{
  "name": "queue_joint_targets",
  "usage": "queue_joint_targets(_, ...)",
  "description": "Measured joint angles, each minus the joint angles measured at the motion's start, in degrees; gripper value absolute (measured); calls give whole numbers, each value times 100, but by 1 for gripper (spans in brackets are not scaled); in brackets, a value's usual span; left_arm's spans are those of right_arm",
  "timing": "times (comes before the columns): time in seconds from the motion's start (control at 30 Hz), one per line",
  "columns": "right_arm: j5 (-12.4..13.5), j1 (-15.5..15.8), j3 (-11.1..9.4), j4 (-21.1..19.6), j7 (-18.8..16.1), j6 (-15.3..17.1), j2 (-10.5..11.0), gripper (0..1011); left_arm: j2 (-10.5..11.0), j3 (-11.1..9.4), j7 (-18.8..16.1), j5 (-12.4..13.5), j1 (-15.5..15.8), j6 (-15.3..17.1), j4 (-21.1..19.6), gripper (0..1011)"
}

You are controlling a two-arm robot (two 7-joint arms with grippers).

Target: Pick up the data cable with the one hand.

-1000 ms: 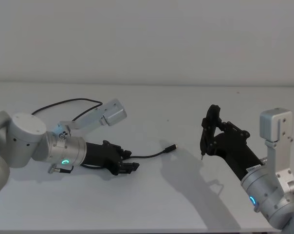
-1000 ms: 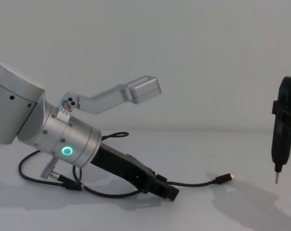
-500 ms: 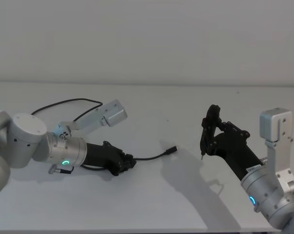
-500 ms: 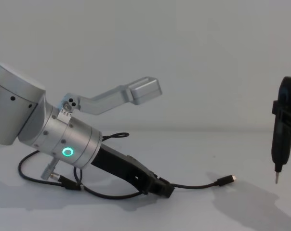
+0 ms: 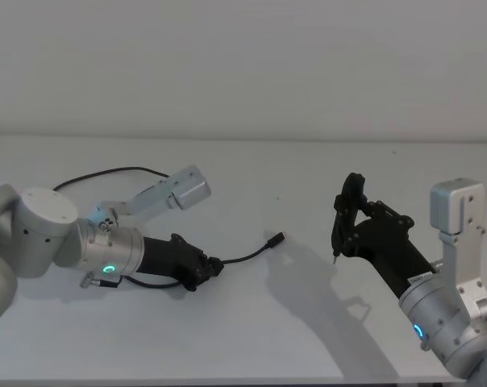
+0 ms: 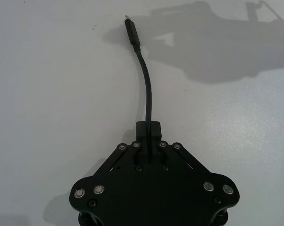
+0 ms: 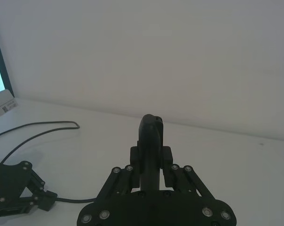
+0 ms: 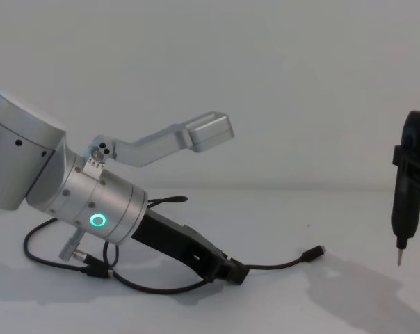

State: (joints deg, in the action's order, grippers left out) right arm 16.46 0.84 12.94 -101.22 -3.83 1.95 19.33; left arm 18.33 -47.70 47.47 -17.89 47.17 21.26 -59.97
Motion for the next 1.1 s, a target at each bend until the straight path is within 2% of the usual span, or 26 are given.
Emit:
queue_joint_targets(0.4, 27, -1, -29, -37, -74, -89, -24, 275, 53, -34, 25, 8, -7, -124, -60, 41)
queue_joint_targets(0.77, 239, -75, -113, -167, -301, -272, -106, 274, 301, -125, 226, 113, -53, -570, -383, 41)
queue_joint_targets(1.1, 429, -188, -160, -100, -456, -288, -220, 274, 461, -172, 327, 169, -87, -781, -611, 41)
